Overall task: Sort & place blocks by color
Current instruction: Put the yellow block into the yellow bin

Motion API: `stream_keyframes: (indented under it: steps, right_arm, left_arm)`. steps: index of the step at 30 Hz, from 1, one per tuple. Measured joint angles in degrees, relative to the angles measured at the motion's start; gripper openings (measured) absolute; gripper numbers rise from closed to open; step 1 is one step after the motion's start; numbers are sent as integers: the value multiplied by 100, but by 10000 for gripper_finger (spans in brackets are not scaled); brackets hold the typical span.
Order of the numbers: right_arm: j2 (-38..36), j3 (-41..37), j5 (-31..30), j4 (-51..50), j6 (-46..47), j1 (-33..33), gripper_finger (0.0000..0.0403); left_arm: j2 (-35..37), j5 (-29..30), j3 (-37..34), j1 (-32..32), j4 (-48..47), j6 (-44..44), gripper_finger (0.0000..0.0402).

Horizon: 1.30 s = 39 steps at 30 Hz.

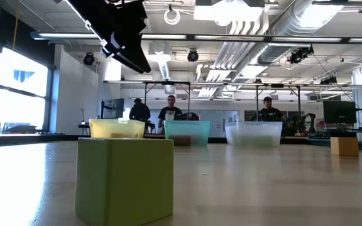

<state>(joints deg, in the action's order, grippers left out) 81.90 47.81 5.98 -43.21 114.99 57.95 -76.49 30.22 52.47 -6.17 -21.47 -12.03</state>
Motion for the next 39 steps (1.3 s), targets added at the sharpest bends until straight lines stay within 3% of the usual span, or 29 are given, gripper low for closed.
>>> stream_keyframes:
  steps: [13, 26, 39]
  right_arm:
    - [736, 2, 372, 455, 45, -2, 225]
    - [807, 13, 476, 404, 329, -16, 101]
    - [193, 13, -933, 795, 315, -536, 98]
  left_arm:
    - [0, -2, 0, -1, 84, 0, 200]
    - [0, -4, 0, 0, 78, 2, 200]
    - [0, -988, 0, -2, 204, -282, 200]
